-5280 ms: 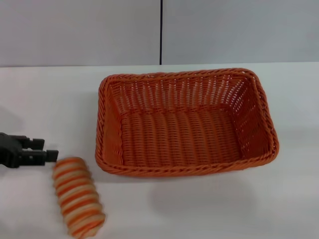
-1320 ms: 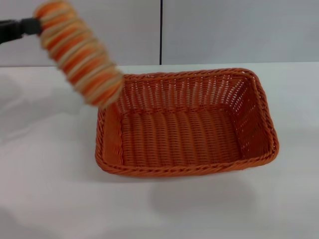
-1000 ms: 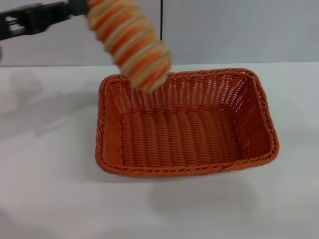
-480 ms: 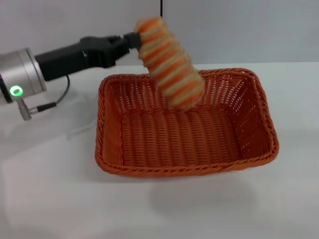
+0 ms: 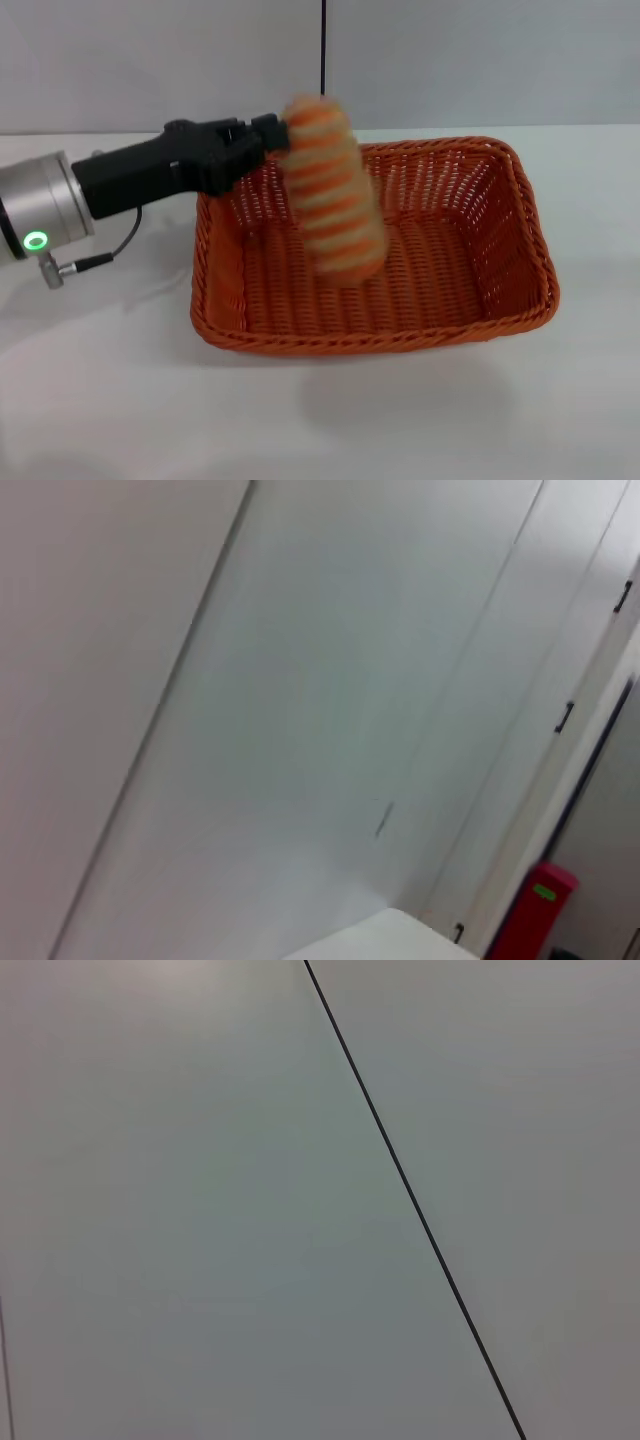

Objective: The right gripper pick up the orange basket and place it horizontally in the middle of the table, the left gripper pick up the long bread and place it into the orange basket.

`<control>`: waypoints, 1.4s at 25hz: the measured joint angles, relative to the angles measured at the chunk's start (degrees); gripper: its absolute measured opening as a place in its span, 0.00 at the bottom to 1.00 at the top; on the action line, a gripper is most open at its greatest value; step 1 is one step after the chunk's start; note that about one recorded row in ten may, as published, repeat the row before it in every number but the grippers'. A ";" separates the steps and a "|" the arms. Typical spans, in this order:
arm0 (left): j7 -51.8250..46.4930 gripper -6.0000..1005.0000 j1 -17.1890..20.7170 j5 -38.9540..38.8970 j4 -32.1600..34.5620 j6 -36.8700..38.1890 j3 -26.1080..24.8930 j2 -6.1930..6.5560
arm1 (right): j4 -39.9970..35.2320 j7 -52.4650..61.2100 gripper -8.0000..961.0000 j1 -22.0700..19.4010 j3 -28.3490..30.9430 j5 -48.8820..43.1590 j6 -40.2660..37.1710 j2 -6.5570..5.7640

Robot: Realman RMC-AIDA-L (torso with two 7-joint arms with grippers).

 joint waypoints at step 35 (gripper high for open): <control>53.16 0.74 14.13 -9.62 -36.32 26.26 -45.62 0.16 | 13.89 -23.66 0.62 7.60 13.56 -6.85 -3.30 -0.07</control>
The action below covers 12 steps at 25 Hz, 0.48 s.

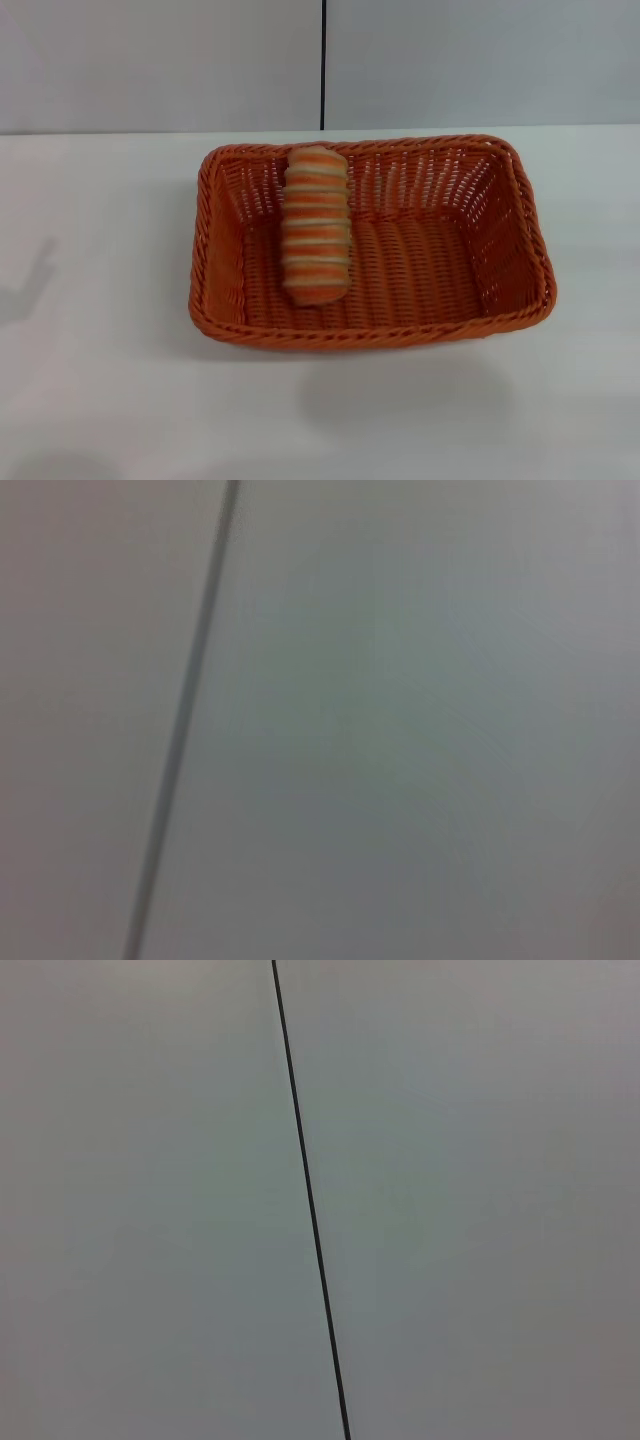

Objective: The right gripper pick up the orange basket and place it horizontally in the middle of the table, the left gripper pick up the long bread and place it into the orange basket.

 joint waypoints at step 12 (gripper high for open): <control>3.26 0.74 1.94 -0.05 -1.51 1.80 -4.17 0.07 | 5.97 -7.09 0.68 2.57 0.95 0.30 -0.83 0.32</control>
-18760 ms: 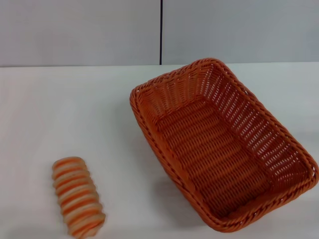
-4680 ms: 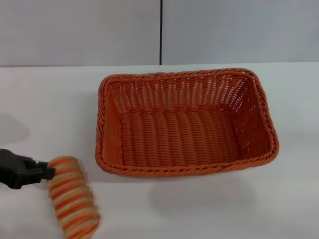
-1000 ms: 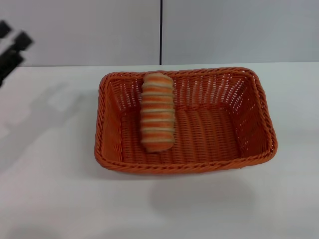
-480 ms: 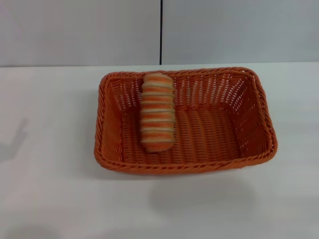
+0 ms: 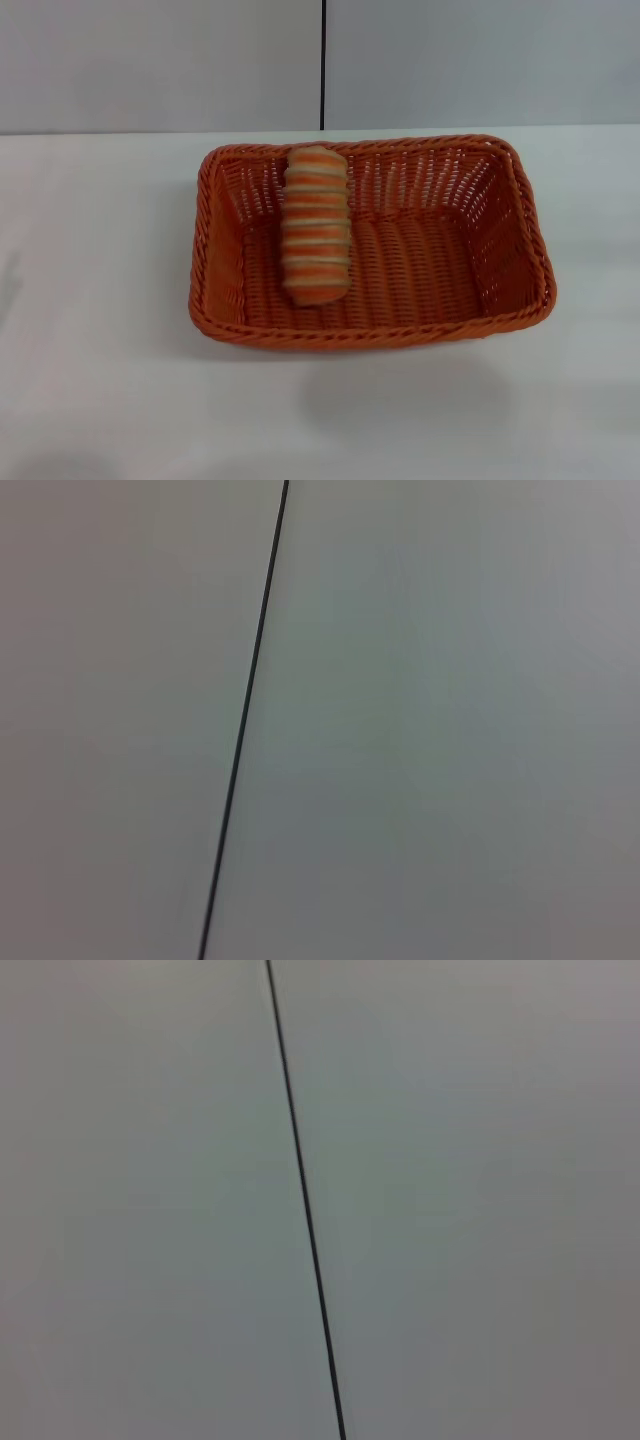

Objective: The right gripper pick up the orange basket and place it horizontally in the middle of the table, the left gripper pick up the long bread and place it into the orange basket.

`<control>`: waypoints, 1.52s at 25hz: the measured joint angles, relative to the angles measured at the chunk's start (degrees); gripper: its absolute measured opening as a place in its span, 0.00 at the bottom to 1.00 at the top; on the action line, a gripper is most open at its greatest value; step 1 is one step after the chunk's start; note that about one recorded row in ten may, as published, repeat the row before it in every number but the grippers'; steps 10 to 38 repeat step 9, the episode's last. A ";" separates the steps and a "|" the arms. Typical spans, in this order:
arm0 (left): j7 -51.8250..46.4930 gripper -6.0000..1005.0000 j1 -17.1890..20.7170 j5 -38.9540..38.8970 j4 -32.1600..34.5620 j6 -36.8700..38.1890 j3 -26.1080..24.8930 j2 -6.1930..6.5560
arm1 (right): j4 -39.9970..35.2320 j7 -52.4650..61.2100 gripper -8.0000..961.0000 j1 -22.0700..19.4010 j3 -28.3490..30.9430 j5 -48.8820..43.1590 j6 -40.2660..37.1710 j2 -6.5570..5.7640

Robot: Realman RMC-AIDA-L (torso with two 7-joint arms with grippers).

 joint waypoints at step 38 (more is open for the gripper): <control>0.54 0.74 -1.31 0.13 -0.07 0.77 -2.10 -0.01 | 4.40 -2.17 0.83 0.99 2.96 0.55 1.89 0.06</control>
